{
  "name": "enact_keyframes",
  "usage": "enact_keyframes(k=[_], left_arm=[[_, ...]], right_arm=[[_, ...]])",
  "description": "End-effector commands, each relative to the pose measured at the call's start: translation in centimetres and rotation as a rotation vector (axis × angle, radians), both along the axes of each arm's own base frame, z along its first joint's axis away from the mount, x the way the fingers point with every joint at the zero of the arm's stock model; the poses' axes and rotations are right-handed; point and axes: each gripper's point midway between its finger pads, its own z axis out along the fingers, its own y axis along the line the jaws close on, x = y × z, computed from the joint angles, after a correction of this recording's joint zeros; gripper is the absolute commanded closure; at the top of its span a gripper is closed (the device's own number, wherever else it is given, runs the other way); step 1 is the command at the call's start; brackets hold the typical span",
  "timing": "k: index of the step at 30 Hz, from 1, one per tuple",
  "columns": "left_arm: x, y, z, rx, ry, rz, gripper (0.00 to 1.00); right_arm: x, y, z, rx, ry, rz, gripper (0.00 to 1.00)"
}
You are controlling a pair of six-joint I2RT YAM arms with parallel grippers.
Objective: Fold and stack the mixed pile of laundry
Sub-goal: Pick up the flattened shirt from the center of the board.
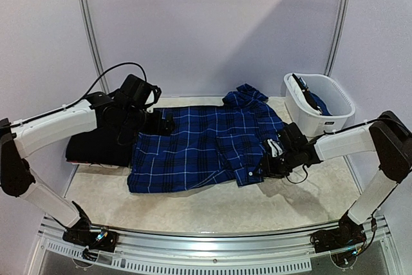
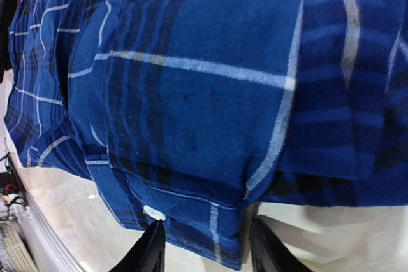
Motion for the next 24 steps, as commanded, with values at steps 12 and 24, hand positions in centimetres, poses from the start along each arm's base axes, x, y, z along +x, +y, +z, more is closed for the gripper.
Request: enact_keyframes(k=[12,24], left_arm=[[-6.9,10.0,-1.0,0.068,0.137,0.314,0.08],[-14.7,12.1,-7.1,0.020,0.459,0.451,0.10]], right_arm=[[-1.4,0.1,3.2,0.024,0.020,0.054,1.00],[-5.8,-3.2,14.5,-0.016,-0.041,0.122,1.00]])
